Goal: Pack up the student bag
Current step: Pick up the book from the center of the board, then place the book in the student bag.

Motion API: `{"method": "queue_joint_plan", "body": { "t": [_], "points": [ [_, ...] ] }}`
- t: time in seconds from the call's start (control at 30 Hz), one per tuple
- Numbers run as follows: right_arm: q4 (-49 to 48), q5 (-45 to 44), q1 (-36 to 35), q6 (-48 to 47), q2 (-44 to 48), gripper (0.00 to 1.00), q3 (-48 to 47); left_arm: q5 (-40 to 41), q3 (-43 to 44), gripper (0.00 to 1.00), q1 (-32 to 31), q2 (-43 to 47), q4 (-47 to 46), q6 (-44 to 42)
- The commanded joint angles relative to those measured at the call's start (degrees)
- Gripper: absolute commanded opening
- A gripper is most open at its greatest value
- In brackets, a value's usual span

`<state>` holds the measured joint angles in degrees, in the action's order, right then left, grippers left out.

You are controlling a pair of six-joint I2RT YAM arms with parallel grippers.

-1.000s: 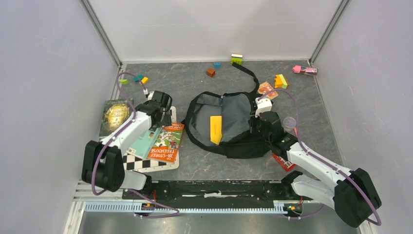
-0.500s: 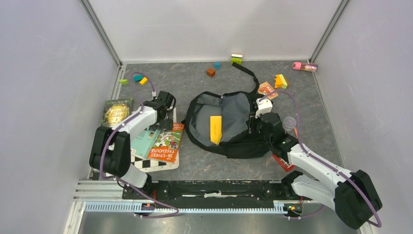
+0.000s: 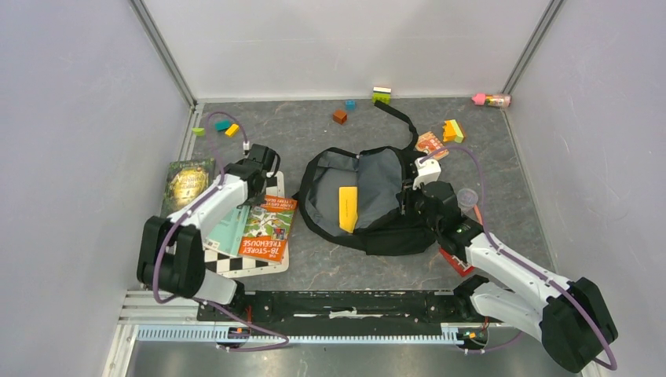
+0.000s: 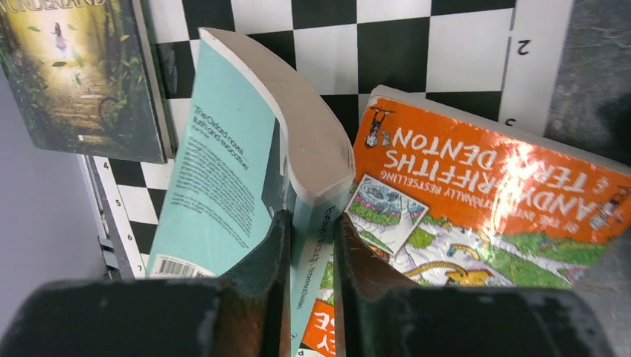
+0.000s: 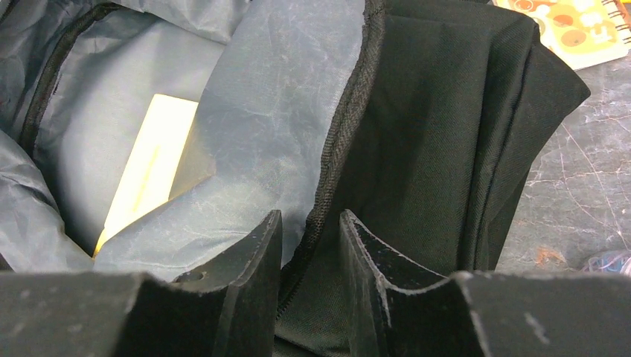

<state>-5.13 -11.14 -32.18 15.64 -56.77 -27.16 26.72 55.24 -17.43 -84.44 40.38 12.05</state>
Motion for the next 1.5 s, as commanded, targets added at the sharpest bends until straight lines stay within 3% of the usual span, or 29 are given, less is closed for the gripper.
{"method": "queue_joint_plan", "body": {
  "t": [0.0,0.2,0.43,0.63,0.77,1.03,1.3,1.37,1.47],
  "points": [
    [-0.6,0.1,0.2,0.0,1.3,0.40,-0.7,-0.6,-1.0,0.02,-0.1,9.3,-2.4,0.9],
    [1.3,-1.2,0.2,-1.5,1.7,0.46,-2.2,-4.4,-2.0,0.02,-0.2,22.0,-4.1,0.2],
    [4.3,-3.6,0.2,-3.5,2.7,0.70,-4.6,-12.2,1.7,0.02,-0.2,32.4,-2.3,-2.4],
    [6.8,-6.3,0.3,-5.3,4.5,0.89,-6.0,-20.3,8.5,0.02,-0.2,33.0,1.0,-0.2],
    [7.3,-6.6,1.1,-5.6,4.0,0.98,-5.9,-30.9,12.1,0.02,-0.2,31.4,0.7,2.7],
    [2.8,2.2,3.7,-4.0,1.9,0.98,-5.5,-49.6,13.7,0.02,-0.7,28.3,-5.6,9.4],
    [-2.3,10.0,4.2,-2.2,-6.1,0.98,-7.8,-58.0,9.8,0.02,-1.1,25.7,-16.6,16.4],
    [-2.2,12.3,4.7,-2.4,-8.6,0.89,-9.3,-60.2,8.6,0.02,-1.2,24.9,-21.3,19.3],
    [-2.3,15.7,5.3,-2.6,-10.2,0.58,-11.4,-62.5,7.4,0.02,-1.1,22.5,-26.1,22.2]
  ]
}}
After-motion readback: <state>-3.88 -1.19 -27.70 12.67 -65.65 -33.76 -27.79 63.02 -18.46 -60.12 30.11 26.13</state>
